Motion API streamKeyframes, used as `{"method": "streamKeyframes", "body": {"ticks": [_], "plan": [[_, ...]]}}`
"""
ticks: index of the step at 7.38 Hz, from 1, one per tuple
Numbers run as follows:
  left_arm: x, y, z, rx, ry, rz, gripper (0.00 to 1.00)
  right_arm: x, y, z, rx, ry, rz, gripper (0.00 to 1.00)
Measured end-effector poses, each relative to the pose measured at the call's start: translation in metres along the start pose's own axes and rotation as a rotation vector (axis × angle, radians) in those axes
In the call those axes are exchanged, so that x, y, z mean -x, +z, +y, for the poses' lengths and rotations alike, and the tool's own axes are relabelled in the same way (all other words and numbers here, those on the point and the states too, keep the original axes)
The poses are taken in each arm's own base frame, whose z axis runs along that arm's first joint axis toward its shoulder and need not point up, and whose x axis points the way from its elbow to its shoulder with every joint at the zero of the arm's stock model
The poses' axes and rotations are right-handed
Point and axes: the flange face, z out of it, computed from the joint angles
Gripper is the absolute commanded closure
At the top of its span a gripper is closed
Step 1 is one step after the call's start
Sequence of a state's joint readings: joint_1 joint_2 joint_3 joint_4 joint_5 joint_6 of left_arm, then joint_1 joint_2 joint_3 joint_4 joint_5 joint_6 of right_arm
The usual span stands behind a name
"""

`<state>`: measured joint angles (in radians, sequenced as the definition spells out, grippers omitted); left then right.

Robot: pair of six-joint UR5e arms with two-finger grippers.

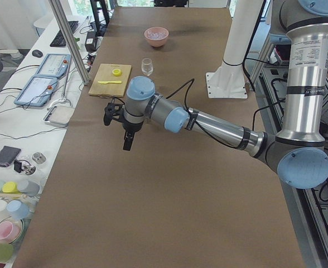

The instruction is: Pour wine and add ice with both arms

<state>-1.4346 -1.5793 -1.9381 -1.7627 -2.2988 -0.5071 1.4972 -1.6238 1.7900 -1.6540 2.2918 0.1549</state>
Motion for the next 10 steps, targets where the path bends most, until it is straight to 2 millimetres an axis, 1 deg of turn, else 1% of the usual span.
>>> {"method": "streamKeyframes", "body": {"ticks": [1, 3, 4, 5, 6, 7, 8, 9, 10], "plan": [[-0.049, 0.003, 0.008, -0.007, -0.069, 0.006, 0.02, -0.001, 0.000, 0.001, 0.001, 0.001, 0.000, 0.00], [-0.151, 0.031, 0.035, -0.042, -0.200, -0.014, 0.02, -0.001, 0.001, 0.001, 0.004, 0.003, 0.001, 0.00], [-0.193, 0.043, 0.054, -0.074, -0.232, -0.021, 0.02, -0.001, 0.002, 0.002, 0.005, 0.003, 0.001, 0.00], [-0.223, 0.050, 0.073, -0.103, -0.250, -0.020, 0.02, -0.001, 0.002, 0.002, 0.005, 0.003, 0.001, 0.00], [-0.247, 0.058, 0.092, -0.133, -0.261, -0.034, 0.02, -0.001, 0.002, 0.002, 0.005, 0.003, 0.001, 0.00], [-0.276, 0.069, 0.110, -0.166, -0.266, -0.075, 0.02, -0.001, 0.002, 0.001, 0.004, 0.002, 0.001, 0.00], [-0.312, 0.078, 0.127, -0.195, -0.274, -0.125, 0.02, 0.000, 0.001, 0.000, 0.003, 0.001, 0.000, 0.00], [-0.346, 0.087, 0.148, -0.222, -0.285, -0.166, 0.02, 0.000, 0.001, 0.000, 0.002, 0.000, 0.000, 0.00], [-0.377, 0.097, 0.177, -0.263, -0.299, -0.187, 0.02, 0.000, 0.001, -0.001, 0.003, 0.001, 0.001, 0.00]]}}
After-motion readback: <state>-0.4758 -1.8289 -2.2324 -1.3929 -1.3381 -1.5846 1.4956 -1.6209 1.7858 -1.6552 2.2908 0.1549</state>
